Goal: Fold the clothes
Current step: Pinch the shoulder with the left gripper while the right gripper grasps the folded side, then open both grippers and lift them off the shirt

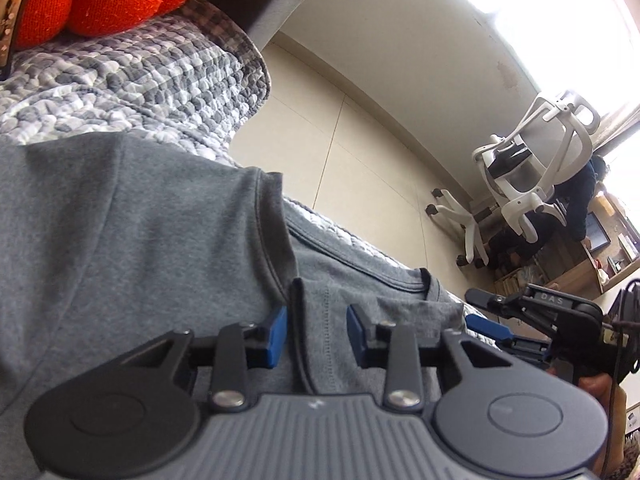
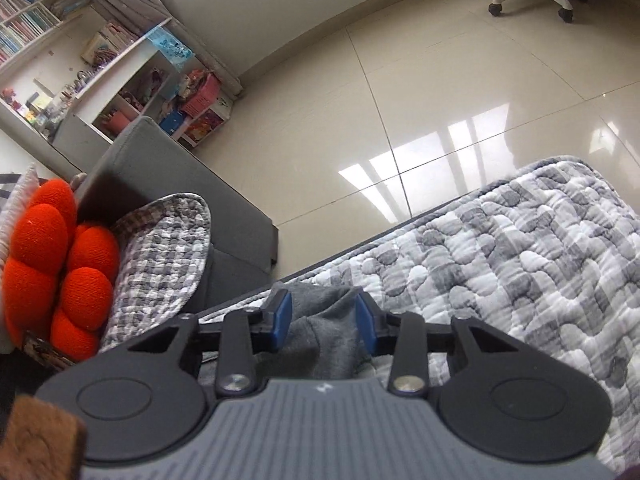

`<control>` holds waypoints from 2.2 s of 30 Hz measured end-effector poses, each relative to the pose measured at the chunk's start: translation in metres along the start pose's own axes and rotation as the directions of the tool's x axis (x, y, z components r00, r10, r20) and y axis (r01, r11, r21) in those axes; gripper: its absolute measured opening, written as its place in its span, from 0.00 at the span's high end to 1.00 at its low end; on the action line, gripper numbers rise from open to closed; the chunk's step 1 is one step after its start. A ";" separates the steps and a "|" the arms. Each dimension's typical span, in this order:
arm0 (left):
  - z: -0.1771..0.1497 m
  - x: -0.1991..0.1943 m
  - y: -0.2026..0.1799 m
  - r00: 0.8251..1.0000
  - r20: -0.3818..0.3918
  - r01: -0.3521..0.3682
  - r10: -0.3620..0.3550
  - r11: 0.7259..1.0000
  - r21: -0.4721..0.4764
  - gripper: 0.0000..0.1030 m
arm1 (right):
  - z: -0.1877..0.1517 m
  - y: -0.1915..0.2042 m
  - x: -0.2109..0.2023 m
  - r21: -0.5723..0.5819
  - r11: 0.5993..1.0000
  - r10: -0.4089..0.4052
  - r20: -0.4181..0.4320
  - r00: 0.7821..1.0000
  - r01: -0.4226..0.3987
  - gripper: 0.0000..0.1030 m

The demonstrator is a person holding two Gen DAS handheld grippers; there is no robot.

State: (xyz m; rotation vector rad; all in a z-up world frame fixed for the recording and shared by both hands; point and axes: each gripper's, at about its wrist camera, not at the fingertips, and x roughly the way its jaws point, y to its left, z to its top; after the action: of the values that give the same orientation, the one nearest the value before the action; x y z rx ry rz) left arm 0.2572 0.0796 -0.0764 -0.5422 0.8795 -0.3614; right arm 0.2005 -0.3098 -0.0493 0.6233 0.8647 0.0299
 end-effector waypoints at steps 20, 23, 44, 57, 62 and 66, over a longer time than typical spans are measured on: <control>-0.002 -0.003 -0.008 0.991 0.100 0.080 -0.086 0.995 0.063 0.98 | -0.013 -0.005 -0.019 -0.114 0.988 -0.081 0.160 0.984 0.100 1.00; -0.001 0.004 -0.007 0.993 0.093 0.066 -0.071 0.996 0.053 0.98 | -0.010 -0.006 -0.013 -0.111 0.991 -0.055 0.143 0.988 0.072 1.00; -0.014 -0.012 -0.013 0.999 0.046 0.017 -0.021 0.996 0.085 0.68 | -0.042 -0.012 -0.049 -0.148 0.989 0.024 0.105 0.994 -0.008 0.49; -0.047 -0.027 -0.012 0.996 -0.086 0.028 -0.022 0.997 0.066 0.68 | -0.107 -0.001 -0.074 -0.198 0.974 0.108 -0.028 0.994 -0.111 0.59; -0.065 -0.036 -0.019 0.996 -0.064 -0.050 0.061 0.985 0.164 0.81 | -0.124 0.001 -0.072 -0.254 0.966 0.034 -0.043 0.998 -0.044 0.85; -0.069 -0.053 -0.018 0.994 -0.094 -0.041 0.056 0.987 0.156 0.80 | -0.130 -0.002 -0.077 -0.269 0.962 -0.042 -0.027 0.999 0.034 0.89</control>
State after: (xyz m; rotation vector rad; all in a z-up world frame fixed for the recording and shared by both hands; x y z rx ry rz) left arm 0.1694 0.0717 -0.0687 -0.3622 0.9493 -0.4108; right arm 0.0563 -0.2670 -0.0594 0.3519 0.8853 0.1211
